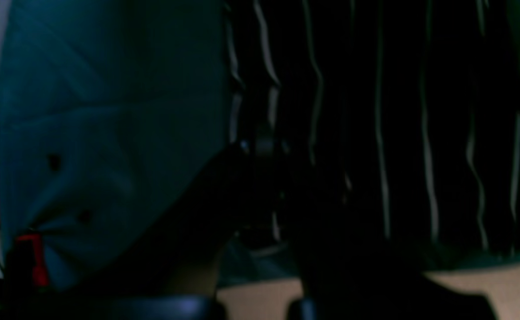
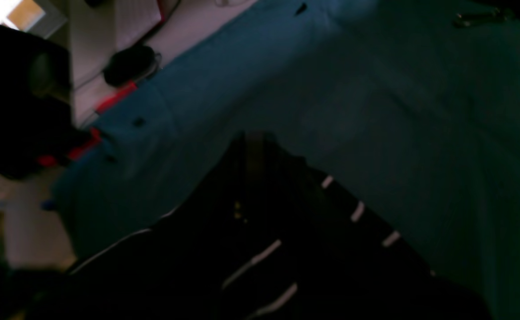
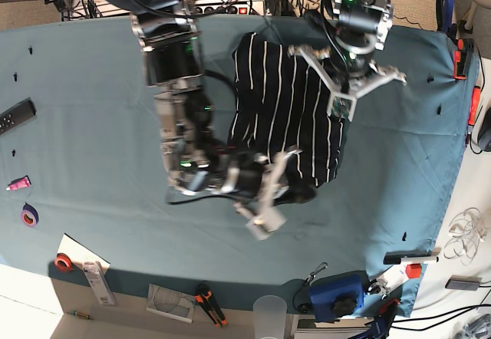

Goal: Layout the t-shirt on the table in an organized manner, then fold the t-shirt properly
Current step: 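Press and tuck the stack's edges with both grippers to square it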

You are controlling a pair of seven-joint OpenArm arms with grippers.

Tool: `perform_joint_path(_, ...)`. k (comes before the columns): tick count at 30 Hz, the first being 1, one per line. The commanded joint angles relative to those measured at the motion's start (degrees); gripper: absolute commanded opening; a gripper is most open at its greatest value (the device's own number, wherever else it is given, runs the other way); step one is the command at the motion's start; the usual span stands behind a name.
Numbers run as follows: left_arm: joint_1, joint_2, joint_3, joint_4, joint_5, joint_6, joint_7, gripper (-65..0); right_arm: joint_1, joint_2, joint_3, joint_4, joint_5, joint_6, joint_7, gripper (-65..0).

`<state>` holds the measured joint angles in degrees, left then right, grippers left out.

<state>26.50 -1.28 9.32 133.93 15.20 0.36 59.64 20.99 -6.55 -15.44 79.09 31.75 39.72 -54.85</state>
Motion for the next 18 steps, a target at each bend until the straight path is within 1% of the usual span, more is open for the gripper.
perform_joint_path(1,0.5,0.1,0.1,1.1,0.3,-0.2,-1.0,-65.0,1.7,-1.0,-0.9,0.0,-0.1,0.3,2.0,-65.0)
perform_joint_path(3,1.3,0.2,0.1,1.1,0.3,-0.2,-1.1,-65.0,2.2,-1.6,-3.3,-3.2,-1.5,0.3,4.6,-65.0)
perform_joint_path(6,1.4,0.1,0.1,0.5,0.3,-0.2,-1.3,-65.0,4.0,-1.6,-7.2,-11.1,-3.4,0.3,10.1,-65.0)
perform_joint_path(8,1.4,0.1,0.1,-2.3,0.3,-0.2,-2.8,-65.0,5.4,-1.6,-8.6,-16.9,-3.6,0.3,12.9,-65.0)
perform_joint_path(10,1.4,0.1,0.1,-5.8,0.3,-0.2,-5.1,-65.0,6.5,-1.6,-8.6,-20.9,-3.6,0.3,13.8,-65.0)
perform_joint_path(11,1.4,0.1,0.1,-7.7,0.2,-0.2,-5.3,-65.0,7.0,-1.6,-8.4,-22.3,-4.5,0.3,13.8,-65.0)
perform_joint_path(15,1.4,0.1,0.1,-14.7,0.3,-0.2,-4.6,-65.0,8.3,-1.6,-8.5,-24.0,-9.7,0.3,16.9,-65.0)
perform_joint_path(18,1.5,0.1,0.1,-18.5,0.3,-0.2,-3.4,-65.0,9.3,-1.6,-8.5,-24.0,-12.3,0.3,17.3,-65.0)
